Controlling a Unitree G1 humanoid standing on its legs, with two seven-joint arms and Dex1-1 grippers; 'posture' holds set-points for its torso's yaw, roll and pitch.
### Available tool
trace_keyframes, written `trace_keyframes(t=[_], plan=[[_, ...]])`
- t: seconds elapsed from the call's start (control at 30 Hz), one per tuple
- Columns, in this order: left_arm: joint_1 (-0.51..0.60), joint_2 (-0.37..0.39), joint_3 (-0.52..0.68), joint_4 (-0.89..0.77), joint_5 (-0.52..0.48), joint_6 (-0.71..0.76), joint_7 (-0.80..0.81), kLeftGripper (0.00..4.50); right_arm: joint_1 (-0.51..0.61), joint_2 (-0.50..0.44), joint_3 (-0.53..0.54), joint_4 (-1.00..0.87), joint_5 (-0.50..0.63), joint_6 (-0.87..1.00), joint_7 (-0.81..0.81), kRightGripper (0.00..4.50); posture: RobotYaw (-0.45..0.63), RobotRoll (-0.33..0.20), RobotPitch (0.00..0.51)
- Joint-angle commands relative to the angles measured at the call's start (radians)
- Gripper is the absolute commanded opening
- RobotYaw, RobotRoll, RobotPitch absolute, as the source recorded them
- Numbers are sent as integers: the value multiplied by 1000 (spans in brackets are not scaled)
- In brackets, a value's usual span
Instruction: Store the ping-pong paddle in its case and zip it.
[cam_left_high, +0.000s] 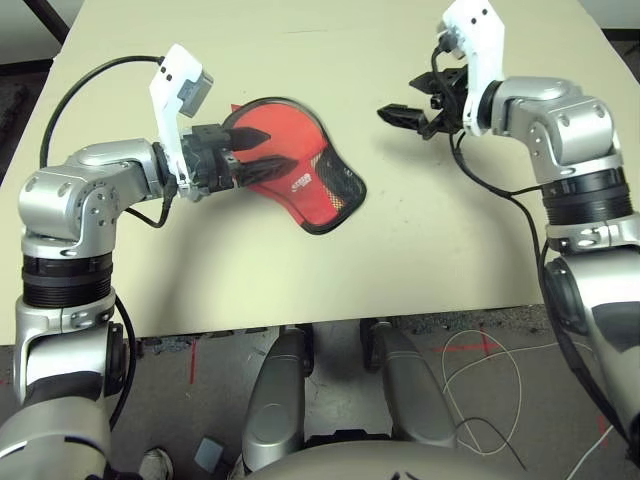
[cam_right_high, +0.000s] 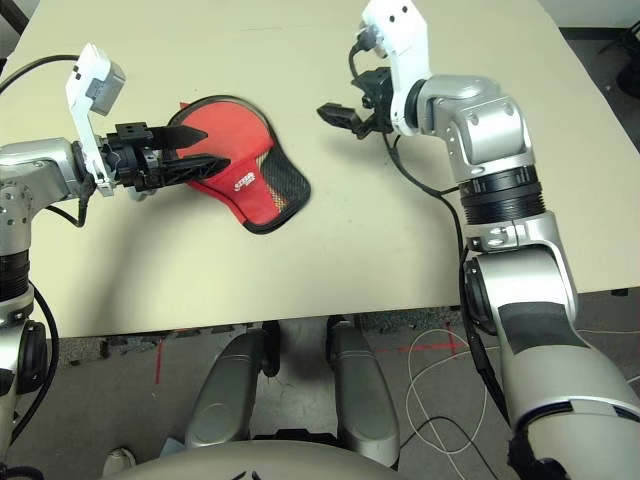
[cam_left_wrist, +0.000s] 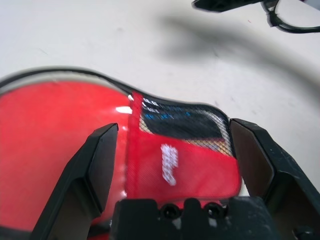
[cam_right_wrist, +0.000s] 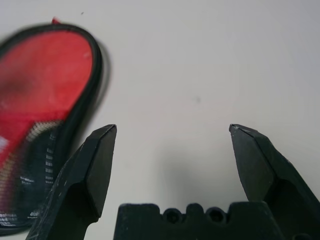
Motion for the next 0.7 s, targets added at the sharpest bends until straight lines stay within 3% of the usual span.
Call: trace_keyframes(t=[0.03,0.2,0.47,0.7], plan=[[-14,-6,-9,21,39,-66,17,4500,35,31,-57,-63,99,309,-24,4482,133,0,282],[-11,14,5,23,56,-101,26,4500,109,94,-149,-126,176,584,-99,4482,135,0,276],[23,35,1,13,54,-101,20,4500,154,118,-145,-73,398,601,-255,4482,146,0,277],[32,38,4,8,52,-94,21,4500,141,205,-204,-10,498,601,-424,4482,153,0,282]])
